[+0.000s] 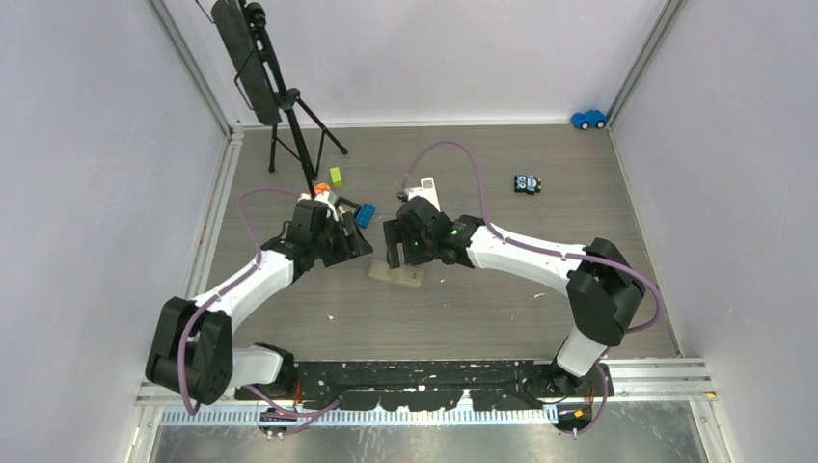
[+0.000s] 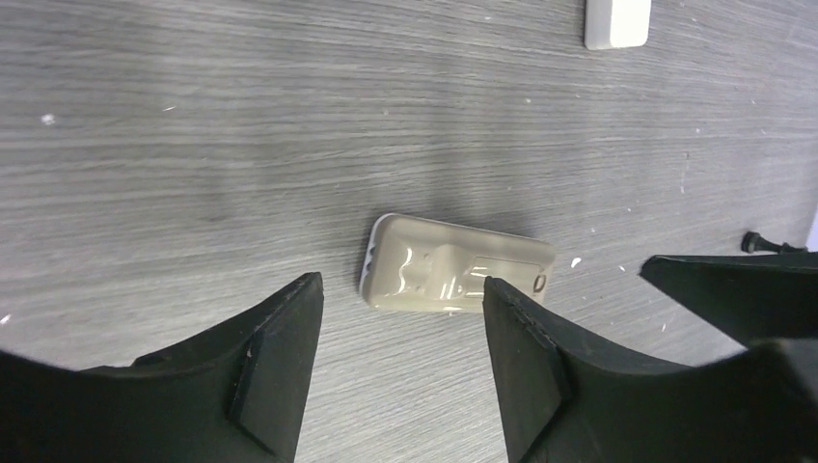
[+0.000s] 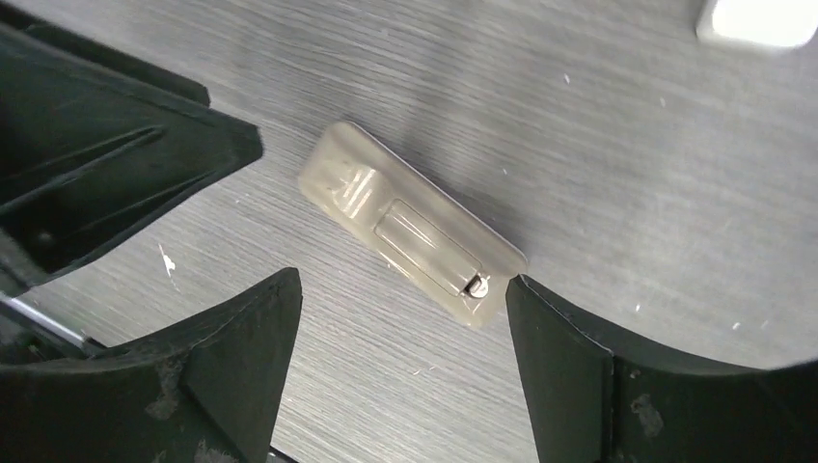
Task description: Load the batteries into the remote control
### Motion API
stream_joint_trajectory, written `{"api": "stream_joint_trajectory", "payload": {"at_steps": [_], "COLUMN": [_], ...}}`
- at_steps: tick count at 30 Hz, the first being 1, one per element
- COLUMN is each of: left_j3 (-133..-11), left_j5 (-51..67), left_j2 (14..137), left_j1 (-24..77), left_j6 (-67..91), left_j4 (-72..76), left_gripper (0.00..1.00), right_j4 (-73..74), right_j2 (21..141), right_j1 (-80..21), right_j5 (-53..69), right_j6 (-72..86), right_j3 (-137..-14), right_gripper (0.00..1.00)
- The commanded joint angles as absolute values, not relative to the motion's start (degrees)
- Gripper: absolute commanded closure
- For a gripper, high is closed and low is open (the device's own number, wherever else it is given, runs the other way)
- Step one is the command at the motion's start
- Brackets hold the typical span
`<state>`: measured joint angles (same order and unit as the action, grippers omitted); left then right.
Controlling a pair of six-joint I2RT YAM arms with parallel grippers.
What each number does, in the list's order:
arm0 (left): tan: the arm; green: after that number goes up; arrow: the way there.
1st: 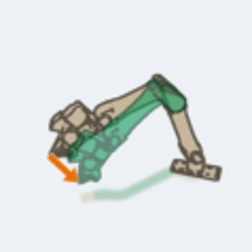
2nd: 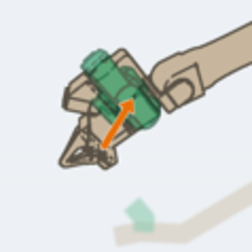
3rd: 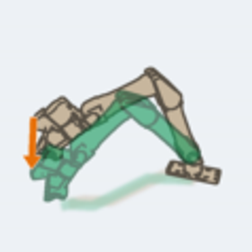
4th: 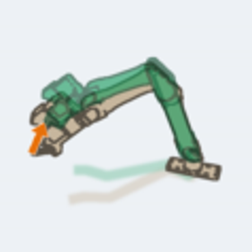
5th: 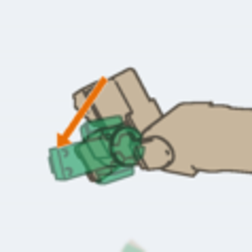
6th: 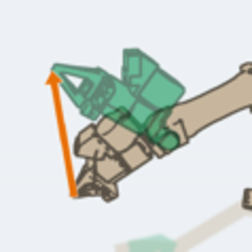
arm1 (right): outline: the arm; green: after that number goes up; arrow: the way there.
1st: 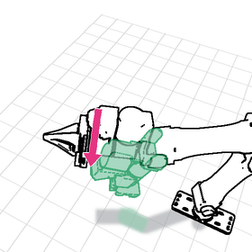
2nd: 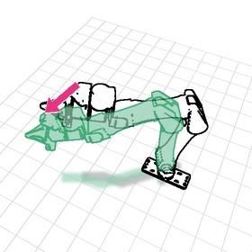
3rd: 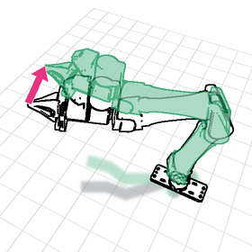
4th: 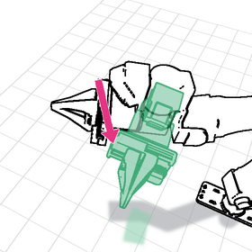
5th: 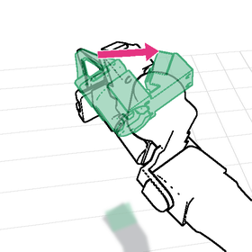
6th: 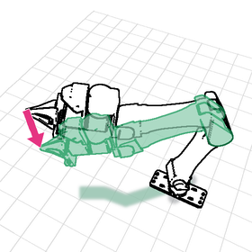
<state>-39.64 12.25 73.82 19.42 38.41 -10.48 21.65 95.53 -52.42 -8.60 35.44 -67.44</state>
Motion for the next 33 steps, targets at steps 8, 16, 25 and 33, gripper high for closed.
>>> {"api": "stream_joint_trajectory", "payload": {"at_steps": [8, 16, 25, 33], "left_j3": [-38.55, -39.38, -39.37, -39.31], "left_j5": [6.87, 8.84, 8.94, 11.40], "left_j2": [66.37, 65.28, 63.98, 63.17], "left_j1": [14.81, 13.71, 13.62, 13.62], "left_j6": [41.06, 40.52, 40.77, 41.25], "left_j4": [-16.33, -17.72, -18.19, -18.45], "left_gripper": [0.31, 0.31, 0.31, 0.31], "right_j4": [36.71, 41.01, 48.25, 44.77], "right_j2": [107.14, 116.25, 122.98, 121.96], "right_j1": [-53.31, -53.99, -53.99, -52.69], "right_j5": [3.75, 1.29, 1.57, 1.30], "right_j6": [-0.96, -4.46, -3.45, 5.13], "right_j3": [-81.35, -89.15, -98.08, -97.05], "right_gripper": [0.11, 0.15, 0.34, 0.61]}}
